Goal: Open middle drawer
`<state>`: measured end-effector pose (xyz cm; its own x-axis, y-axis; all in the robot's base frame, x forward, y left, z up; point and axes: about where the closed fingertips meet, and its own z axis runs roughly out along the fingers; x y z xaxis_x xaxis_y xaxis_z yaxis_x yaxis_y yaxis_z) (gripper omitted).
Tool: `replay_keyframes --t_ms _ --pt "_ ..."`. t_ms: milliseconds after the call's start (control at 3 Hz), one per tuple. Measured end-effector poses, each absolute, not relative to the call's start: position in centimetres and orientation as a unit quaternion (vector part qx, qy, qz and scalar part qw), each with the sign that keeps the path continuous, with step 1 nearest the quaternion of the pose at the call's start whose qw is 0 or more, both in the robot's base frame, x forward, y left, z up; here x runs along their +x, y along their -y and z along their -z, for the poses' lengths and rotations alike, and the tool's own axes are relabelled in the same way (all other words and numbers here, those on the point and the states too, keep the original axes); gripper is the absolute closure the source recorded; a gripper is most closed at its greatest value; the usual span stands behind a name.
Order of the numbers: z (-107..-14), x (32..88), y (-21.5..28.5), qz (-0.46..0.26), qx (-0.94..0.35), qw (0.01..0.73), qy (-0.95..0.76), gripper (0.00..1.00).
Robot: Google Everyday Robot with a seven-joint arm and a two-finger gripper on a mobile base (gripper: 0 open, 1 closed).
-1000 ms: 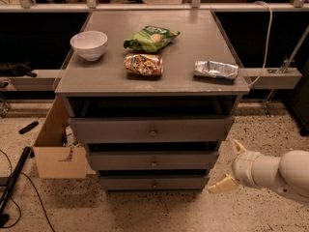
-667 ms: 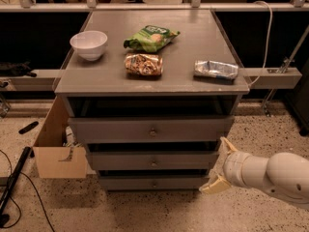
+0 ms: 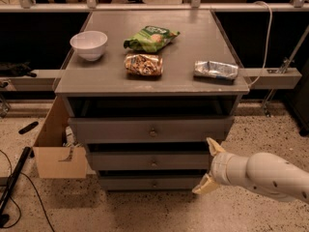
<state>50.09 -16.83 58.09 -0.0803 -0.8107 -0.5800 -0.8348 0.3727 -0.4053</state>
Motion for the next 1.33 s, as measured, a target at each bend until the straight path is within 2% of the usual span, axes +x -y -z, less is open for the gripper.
replay_keyframes --t_ms 1333 --pt "-51.9 51.7 15.2 -0.031 -0.588 0.326 -0.740 0.00"
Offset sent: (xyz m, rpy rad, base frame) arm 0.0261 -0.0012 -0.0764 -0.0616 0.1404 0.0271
